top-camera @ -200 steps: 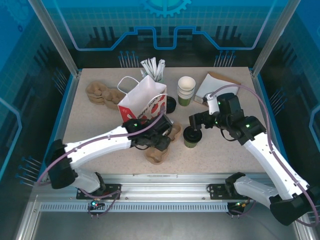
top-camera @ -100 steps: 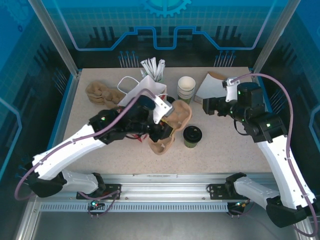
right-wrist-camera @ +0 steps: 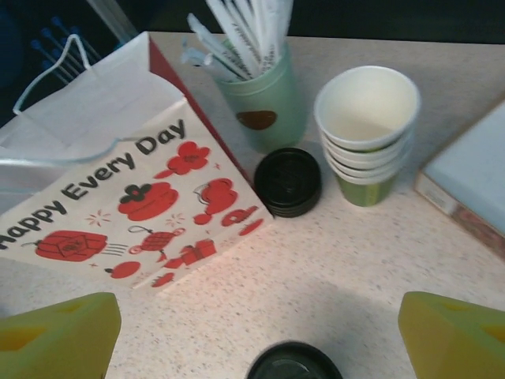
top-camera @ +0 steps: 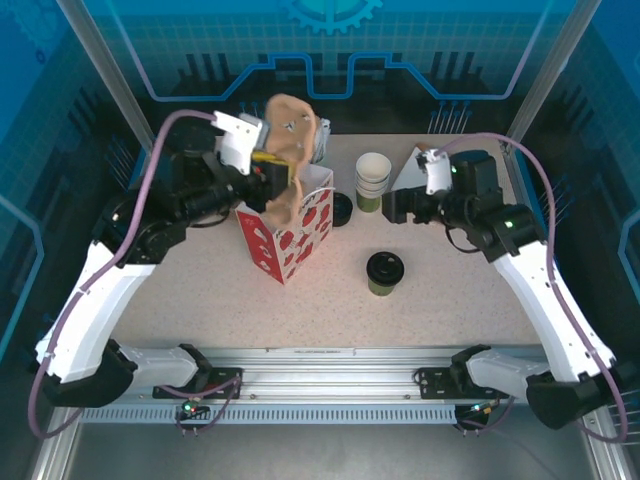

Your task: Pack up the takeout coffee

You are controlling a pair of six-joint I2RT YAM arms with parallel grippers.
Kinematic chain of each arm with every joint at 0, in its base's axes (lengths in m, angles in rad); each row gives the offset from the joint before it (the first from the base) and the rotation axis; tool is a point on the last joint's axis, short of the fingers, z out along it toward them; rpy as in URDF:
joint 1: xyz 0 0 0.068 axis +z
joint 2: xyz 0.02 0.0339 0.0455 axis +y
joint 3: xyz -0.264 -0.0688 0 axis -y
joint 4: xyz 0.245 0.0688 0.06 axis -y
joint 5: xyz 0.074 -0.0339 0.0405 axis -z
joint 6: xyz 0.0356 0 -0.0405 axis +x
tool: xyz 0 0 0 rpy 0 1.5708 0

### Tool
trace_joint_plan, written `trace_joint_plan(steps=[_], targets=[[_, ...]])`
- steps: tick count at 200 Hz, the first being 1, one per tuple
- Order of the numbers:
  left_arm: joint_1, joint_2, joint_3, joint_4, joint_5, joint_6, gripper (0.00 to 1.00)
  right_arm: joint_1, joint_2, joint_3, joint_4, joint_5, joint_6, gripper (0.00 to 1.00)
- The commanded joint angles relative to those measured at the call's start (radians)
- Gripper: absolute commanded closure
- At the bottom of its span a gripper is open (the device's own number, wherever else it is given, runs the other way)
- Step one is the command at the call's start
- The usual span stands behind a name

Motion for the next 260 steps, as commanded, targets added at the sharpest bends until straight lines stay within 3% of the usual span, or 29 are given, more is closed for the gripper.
trace_joint_plan(steps=[1, 24, 58, 121, 179, 260], targets=[[0.083, 0.036, 0.054, -0.019, -0.035, 0.055, 0.7, 0.021, 0.08, 0.074, 0.143, -0.097, 0.022, 0.1], [0.157, 0.085, 0.071, -0.01, -0.024, 0.079, 0.7, 0.028, 0.212, 0.15, 0.232, -0.15, 0.017, 0.15], [0.188, 0.146, 0.092, -0.008, -0.015, 0.084, 0.7, 0.051, 0.436, 0.313, 0.26, -0.21, -0.025, 0.25], [0.201, 0.17, 0.049, 0.001, 0.001, 0.092, 0.7, 0.105, 0.727, 0.603, 0.108, -0.316, -0.179, 0.26], [0.205, 0.167, 0.027, 0.004, 0.009, 0.09, 0.7, 0.133, 0.823, 0.685, 0.032, -0.267, -0.225, 0.33], [0.205, 0.169, -0.029, 0.066, 0.085, 0.085, 0.7, 0.134, 0.871, 0.734, 0.012, -0.252, -0.203, 0.68]])
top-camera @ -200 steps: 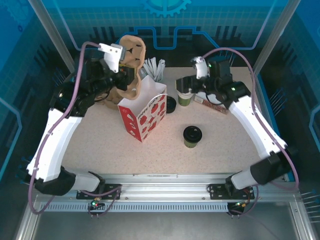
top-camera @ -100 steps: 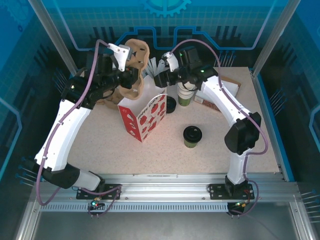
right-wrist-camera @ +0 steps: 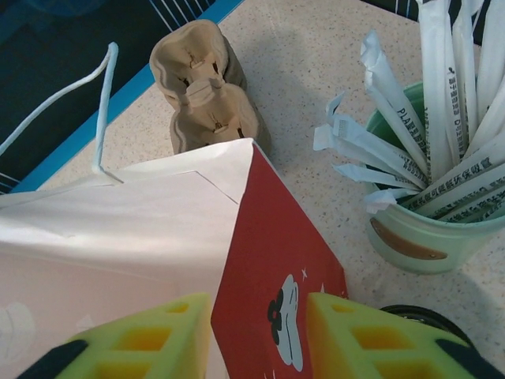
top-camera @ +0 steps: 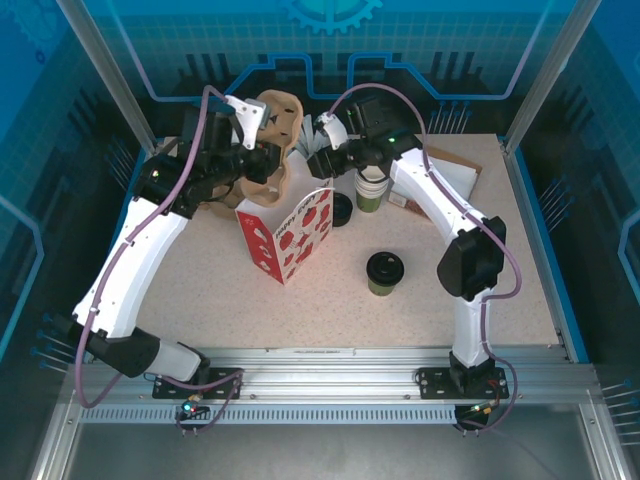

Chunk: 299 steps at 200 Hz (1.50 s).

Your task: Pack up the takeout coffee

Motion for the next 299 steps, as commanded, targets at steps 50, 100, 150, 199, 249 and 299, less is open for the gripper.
trace_joint_plan(steps=[50, 100, 150, 199, 249, 299], targets=[[0.01, -0.004, -0.069, 0.098, 0.107, 0.054, 0.7, 0.007, 0.011, 0.045, -0.028, 0.023, 0.014, 0.81], [0.009, 0.0, -0.122, 0.121, 0.101, 0.107, 0.7, 0.007, 0.011, 0.052, -0.038, 0.028, 0.019, 0.84], [0.011, -0.002, -0.167, 0.141, 0.095, 0.123, 0.71, 0.007, 0.007, 0.057, -0.043, 0.029, 0.022, 0.85], [0.012, 0.003, -0.206, 0.155, 0.077, 0.132, 0.71, 0.007, 0.007, 0.058, -0.05, 0.034, 0.024, 0.86], [0.015, 0.004, -0.226, 0.163, 0.069, 0.132, 0.71, 0.008, 0.006, 0.058, -0.05, 0.035, 0.03, 0.88], [0.02, -0.019, -0.251, 0.144, 0.063, 0.131, 0.72, 0.006, 0.006, 0.062, -0.048, 0.054, 0.051, 0.89]])
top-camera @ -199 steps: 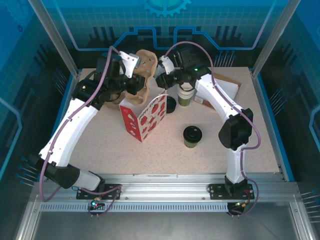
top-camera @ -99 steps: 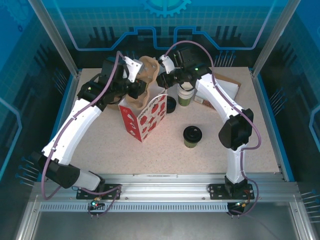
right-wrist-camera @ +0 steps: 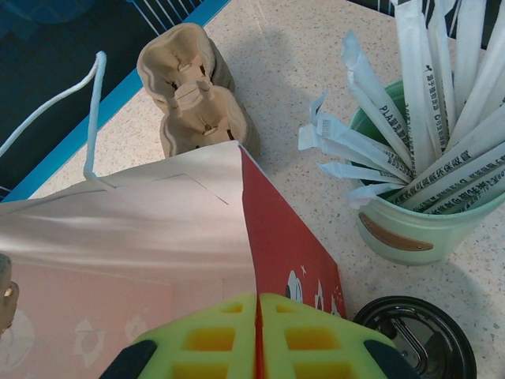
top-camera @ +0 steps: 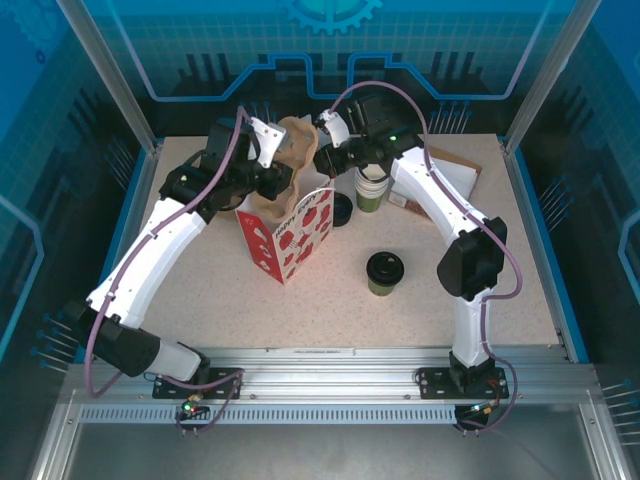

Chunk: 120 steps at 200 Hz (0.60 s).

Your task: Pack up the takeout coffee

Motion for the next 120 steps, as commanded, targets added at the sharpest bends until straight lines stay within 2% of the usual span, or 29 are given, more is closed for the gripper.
trace_joint_plan(steps=[1, 120], targets=[[0.011, -0.022, -0.016, 0.001, -0.009, 0.018, 0.72, 0.007, 0.005, 0.035, -0.021, 0.017, 0.024, 0.89], [0.012, -0.014, -0.024, -0.082, -0.007, 0.034, 0.72, 0.002, 0.013, 0.05, -0.013, 0.028, 0.083, 0.9]])
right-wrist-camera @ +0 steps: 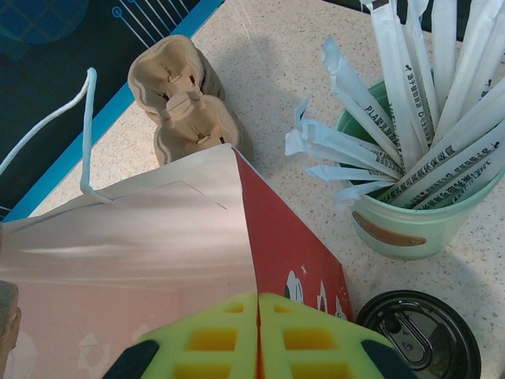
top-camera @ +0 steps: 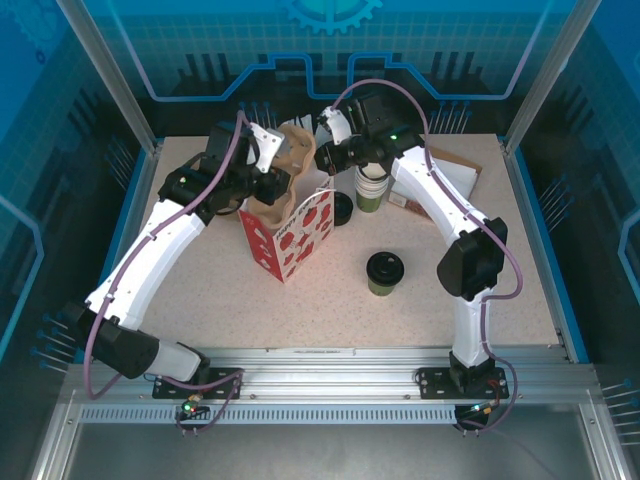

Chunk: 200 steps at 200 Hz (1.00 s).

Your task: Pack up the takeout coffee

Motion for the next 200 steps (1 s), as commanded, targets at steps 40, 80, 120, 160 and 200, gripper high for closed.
trace_joint_plan(steps=[40, 80, 120, 160, 200], targets=[[0.009, 0.02, 0.003, -0.073, 0.0, 0.045, 0.72, -0.004, 0.024, 0.045, -0.018, -0.002, 0.042, 0.89], [0.009, 0.053, 0.022, -0.101, 0.008, 0.048, 0.72, -0.013, 0.038, 0.057, -0.033, -0.004, 0.055, 0.88], [0.009, 0.082, 0.04, -0.13, 0.01, 0.053, 0.72, -0.022, 0.041, 0.058, -0.041, -0.007, 0.058, 0.86], [0.009, 0.099, 0.044, -0.153, 0.008, 0.052, 0.72, -0.03, 0.044, 0.061, -0.048, -0.005, 0.057, 0.84], [0.009, 0.113, 0.046, -0.168, 0.007, 0.055, 0.72, -0.031, 0.05, 0.064, -0.058, -0.002, 0.053, 0.83]])
